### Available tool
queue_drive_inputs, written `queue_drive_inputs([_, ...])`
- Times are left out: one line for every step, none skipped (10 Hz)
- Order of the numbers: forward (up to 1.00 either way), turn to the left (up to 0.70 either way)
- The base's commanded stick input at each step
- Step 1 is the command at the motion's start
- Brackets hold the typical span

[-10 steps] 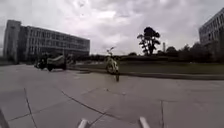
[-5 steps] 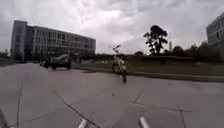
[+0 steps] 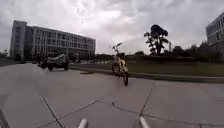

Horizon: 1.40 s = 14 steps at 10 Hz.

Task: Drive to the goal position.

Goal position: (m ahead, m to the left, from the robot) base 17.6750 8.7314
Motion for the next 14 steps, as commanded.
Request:
queue_drive_inputs([0.7,0.35])
queue_drive_inputs([0.7,0.35])
queue_drive_inputs([0.7,0.35])
queue_drive_inputs([0.7,0.35])
queue_drive_inputs([0.7,0.35])
queue_drive_inputs([0.7,0.35])
queue_drive_inputs([0.7,0.35])
queue_drive_inputs([0.7,0.35])
queue_drive_inputs([0.7,0.35])
queue_drive_inputs([0.7,0.35])
queue_drive_inputs([0.7,0.35])
queue_drive_inputs([0.7,0.35])
queue_drive_inputs([0.7,0.2])
queue_drive_inputs([0.7,0.0])
